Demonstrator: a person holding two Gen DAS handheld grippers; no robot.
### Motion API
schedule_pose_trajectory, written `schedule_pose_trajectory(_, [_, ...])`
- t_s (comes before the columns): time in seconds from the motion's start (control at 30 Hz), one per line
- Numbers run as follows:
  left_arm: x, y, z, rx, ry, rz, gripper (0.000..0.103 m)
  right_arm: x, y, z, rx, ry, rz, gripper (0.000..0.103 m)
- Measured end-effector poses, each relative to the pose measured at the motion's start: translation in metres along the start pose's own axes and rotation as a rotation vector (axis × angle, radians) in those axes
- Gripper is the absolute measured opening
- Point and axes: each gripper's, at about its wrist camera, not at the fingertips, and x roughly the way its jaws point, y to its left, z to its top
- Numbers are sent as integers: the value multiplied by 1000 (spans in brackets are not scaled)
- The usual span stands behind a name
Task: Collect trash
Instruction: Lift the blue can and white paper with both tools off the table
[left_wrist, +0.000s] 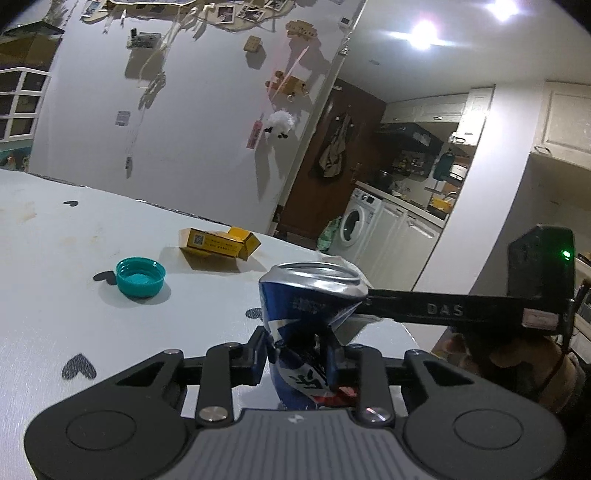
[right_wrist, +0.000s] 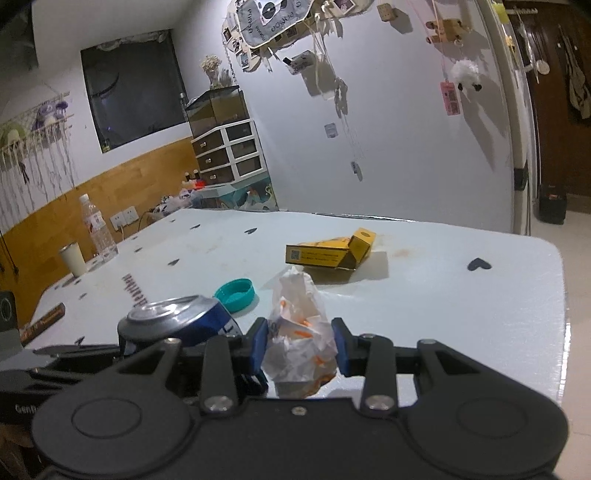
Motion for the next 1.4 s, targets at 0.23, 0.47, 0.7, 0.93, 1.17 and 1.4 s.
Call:
schedule_pose_trajectory(0.23, [-10,-19,-5,-2,-5,67,30,-31,-5,-7,-15,-2,-20,38])
schedule_pose_trajectory(0.47, [-22,-57,-4,76,3,163,30,-72,-7,-14,-40,-28,-32,38])
schedule_pose_trajectory(0.7, [-32,-94,-1,130,-9,219,29,-116,-7,-21,-59,-67,-47,38])
schedule_pose_trajectory(0.93, [-37,-133,-3,171,-30,234,29,-163,-8,-26,-88,-102,-78,38])
schedule_pose_trajectory(1.17, [-35,-173,-10,192,-42,221,29,-208,-19,-37,-97,-138,-112,38])
schedule_pose_trajectory(1.4, [-22,-212,-25,210,-30,190,29,-249,-44,-52,-80,-162,-156,38])
